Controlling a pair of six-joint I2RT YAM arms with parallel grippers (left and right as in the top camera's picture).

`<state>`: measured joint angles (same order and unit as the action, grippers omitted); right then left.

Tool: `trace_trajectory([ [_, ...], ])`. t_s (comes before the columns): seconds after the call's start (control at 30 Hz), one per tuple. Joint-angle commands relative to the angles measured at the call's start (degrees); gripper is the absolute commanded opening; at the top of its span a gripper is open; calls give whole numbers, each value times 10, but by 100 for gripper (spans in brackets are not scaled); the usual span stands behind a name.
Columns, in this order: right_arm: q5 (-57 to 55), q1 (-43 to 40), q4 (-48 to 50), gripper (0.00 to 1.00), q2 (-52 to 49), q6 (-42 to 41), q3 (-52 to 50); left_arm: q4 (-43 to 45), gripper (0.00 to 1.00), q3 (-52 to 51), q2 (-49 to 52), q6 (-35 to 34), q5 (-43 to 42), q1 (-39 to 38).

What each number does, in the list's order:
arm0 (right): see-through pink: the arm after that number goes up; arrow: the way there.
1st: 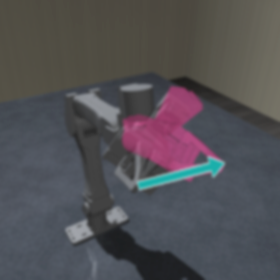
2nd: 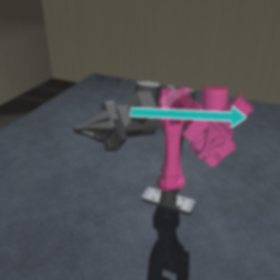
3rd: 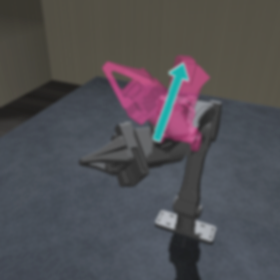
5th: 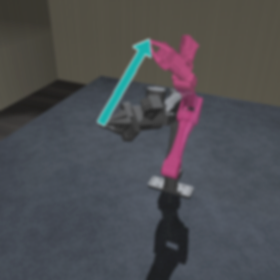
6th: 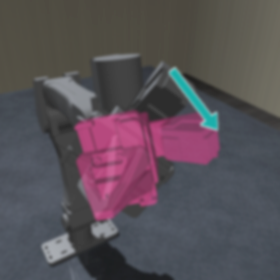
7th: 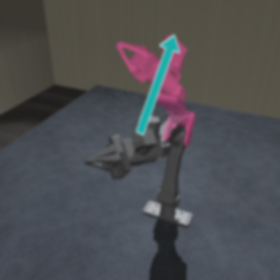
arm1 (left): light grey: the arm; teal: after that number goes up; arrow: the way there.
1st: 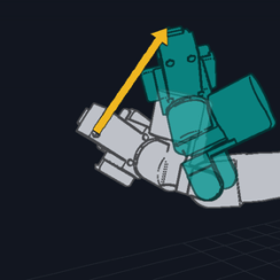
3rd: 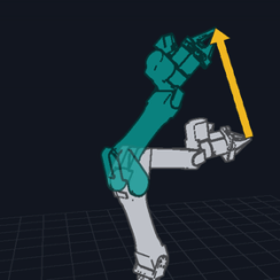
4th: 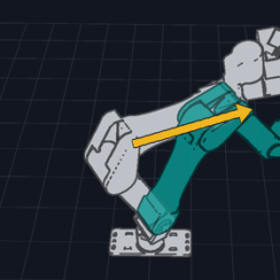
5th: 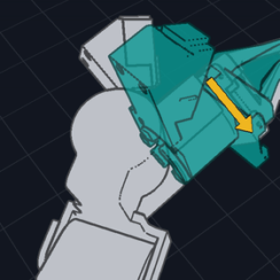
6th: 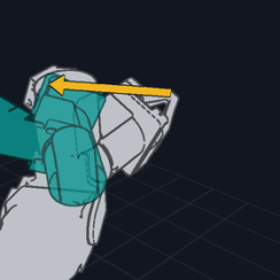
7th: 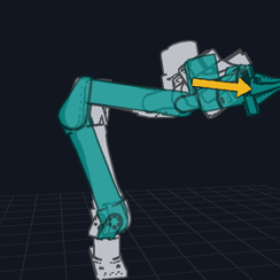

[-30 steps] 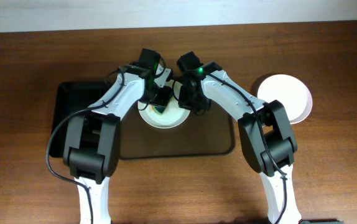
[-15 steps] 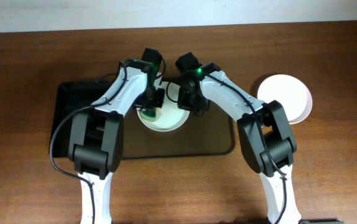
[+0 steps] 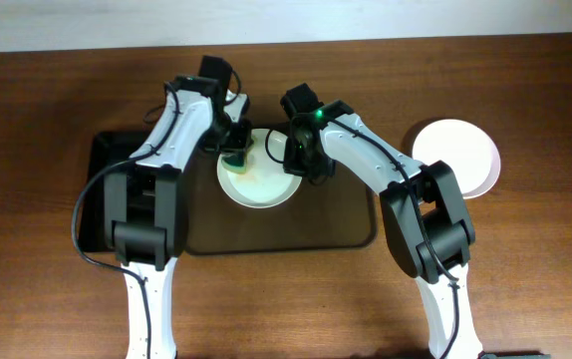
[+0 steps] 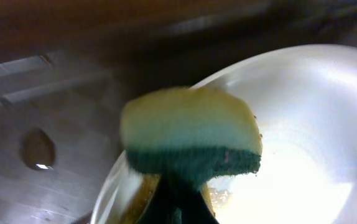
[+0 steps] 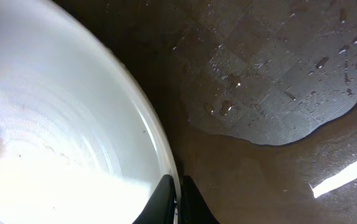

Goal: Clean dirty plates on tray and stack at the side
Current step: 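Scrub the held plate with the sponge in the left gripper, then carry the plate with the right gripper and stack it on the side pile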

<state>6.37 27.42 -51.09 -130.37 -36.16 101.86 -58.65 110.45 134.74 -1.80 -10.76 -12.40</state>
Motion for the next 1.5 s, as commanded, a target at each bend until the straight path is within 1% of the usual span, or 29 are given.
trace_trajectory([
  [0.0,-10,4,0,4,-14,-1,-10,-50,1,-58,5,-18,30,-20],
  [0.03,-10,4,-1,4,-14,-1,-10,-78,1,-64,5,-17,19,-22],
  [0.07,-8,4,0,4,-14,-1,-10,-97,1,-64,5,7,-41,-20],
  [0.1,-7,4,0,4,-14,-1,-10,-112,1,-64,5,34,-136,-13],
  [0.13,-8,4,0,4,-14,-1,-10,-125,1,-64,5,47,-200,-6],
  [0.23,-6,4,0,4,-14,-1,-10,-158,1,-57,5,67,-356,48],
  [0.27,-6,4,0,4,-14,-1,-10,-165,1,-43,5,67,-379,69],
  [0.3,-6,4,2,4,-14,-1,-10,-172,1,-10,5,69,-379,91],
  [0.37,0,4,6,4,-14,-1,-10,-207,1,106,3,69,-376,122],
  [0.4,14,3,8,4,-14,8,-10,-224,1,159,3,68,-357,131],
  [0.43,22,2,11,4,-14,18,-10,-235,1,195,3,65,-315,134],
  [0.47,21,3,15,4,-14,19,-10,-247,1,228,3,50,-233,132],
  [0.53,21,4,40,5,-22,18,-15,-249,1,221,4,50,-170,122],
  [0.57,24,4,41,11,-33,12,-15,-248,1,217,4,46,-145,119],
  [0.6,39,4,43,12,-39,12,-15,-245,1,215,4,46,-142,119],
  [0.63,52,4,44,12,-41,12,-15,-244,1,215,4,46,-142,119],
  [0.67,65,4,44,4,-41,12,-15,-239,1,211,4,46,-142,119],
  [0.73,92,-1,28,4,-36,29,-15,-232,1,205,4,46,-142,119],
  [0.8,89,-19,-3,4,9,59,-15,-233,1,205,4,46,-142,118],
  [0.87,-7,-49,-66,4,116,94,-15,-227,1,196,4,46,-142,104],
  [0.9,-38,-50,-77,4,139,103,-15,-219,1,190,4,46,-142,99],
  [0.97,-213,-32,-121,4,216,105,-15,-181,1,168,4,22,-142,84],
  [1.0,-311,-9,-139,4,234,105,-15,-163,1,157,4,9,-142,79],
  [1.03,-372,8,-150,4,238,105,-15,-153,1,151,4,9,-142,74],
  [1.13,-639,109,-197,4,236,89,-15,-146,1,148,4,9,-116,60],
  [1.2,-748,153,-222,4,236,62,-15,-140,1,148,4,9,-117,59],
  [1.27,-773,189,-233,4,236,52,-15,-134,1,148,4,9,-117,59],
  [1.37,-780,195,-237,4,236,52,-15,-133,1,148,4,9,-116,59],
  [1.47,-791,195,-265,4,236,2,-15,-130,1,148,4,9,-117,59],
])
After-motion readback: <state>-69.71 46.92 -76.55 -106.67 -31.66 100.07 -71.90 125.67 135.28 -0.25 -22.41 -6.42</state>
